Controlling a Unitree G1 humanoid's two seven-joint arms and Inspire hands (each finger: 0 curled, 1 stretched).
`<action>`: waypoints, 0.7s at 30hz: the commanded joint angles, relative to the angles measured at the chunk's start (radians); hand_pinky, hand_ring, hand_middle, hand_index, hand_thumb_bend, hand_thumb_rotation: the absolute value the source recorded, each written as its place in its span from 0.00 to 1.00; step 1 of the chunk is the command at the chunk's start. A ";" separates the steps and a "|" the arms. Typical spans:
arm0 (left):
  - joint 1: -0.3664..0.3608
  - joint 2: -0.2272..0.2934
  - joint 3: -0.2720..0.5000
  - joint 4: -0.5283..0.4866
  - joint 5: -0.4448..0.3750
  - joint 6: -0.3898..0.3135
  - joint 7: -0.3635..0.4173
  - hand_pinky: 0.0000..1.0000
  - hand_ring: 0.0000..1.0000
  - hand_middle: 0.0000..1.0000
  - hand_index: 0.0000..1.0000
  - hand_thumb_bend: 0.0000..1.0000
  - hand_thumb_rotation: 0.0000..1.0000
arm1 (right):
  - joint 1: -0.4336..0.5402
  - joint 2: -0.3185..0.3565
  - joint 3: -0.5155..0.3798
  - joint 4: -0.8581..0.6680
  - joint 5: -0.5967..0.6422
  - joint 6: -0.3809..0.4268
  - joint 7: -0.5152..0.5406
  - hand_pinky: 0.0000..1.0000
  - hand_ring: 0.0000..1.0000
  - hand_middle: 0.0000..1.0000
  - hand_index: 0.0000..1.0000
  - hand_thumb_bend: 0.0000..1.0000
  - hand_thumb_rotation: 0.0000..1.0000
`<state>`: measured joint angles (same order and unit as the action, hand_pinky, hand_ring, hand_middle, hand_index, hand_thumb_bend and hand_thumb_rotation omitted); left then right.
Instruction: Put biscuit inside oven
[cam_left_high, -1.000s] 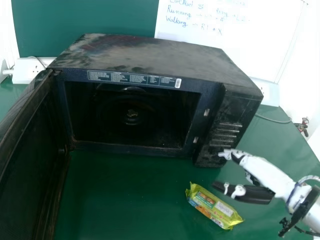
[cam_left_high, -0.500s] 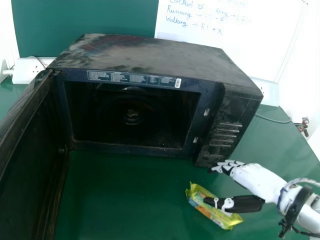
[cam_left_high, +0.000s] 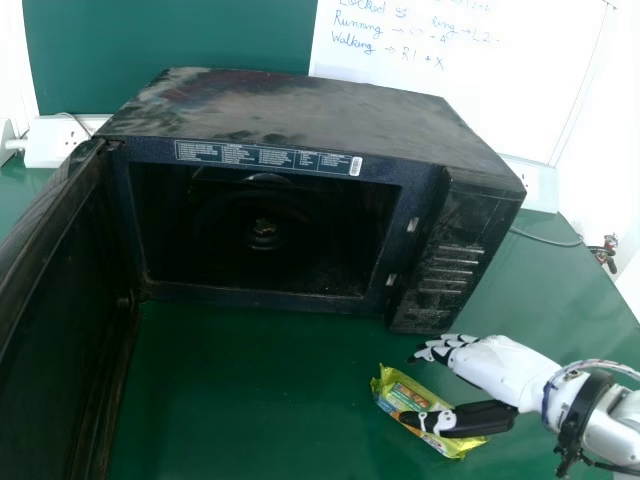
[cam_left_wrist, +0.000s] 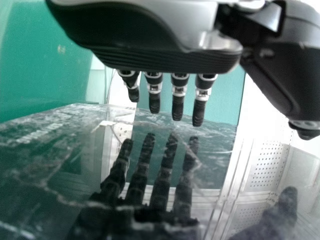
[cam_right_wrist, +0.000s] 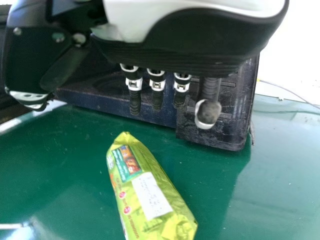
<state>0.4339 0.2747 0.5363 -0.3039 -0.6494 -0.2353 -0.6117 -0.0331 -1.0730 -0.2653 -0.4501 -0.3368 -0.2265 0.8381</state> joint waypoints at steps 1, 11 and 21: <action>0.012 0.004 0.009 0.000 0.000 -0.005 -0.005 1.00 0.99 1.00 1.00 1.00 1.00 | 0.003 -0.002 0.013 -0.013 -0.015 0.004 -0.007 0.00 1.00 1.00 0.93 0.86 0.93; 0.016 -0.001 0.007 -0.009 0.006 -0.010 0.001 1.00 1.00 1.00 1.00 1.00 1.00 | 0.029 0.000 0.048 -0.048 -0.108 0.097 0.021 0.00 1.00 1.00 0.94 0.86 0.96; 0.027 -0.002 0.006 -0.027 0.007 -0.007 0.009 1.00 1.00 1.00 1.00 1.00 1.00 | 0.038 0.018 0.076 -0.023 -0.202 0.114 -0.019 0.00 1.00 1.00 0.92 0.86 0.96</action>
<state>0.4476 0.2751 0.5366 -0.3146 -0.6479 -0.2390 -0.6058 -0.0086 -1.0648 -0.2014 -0.4817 -0.5266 -0.1191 0.8314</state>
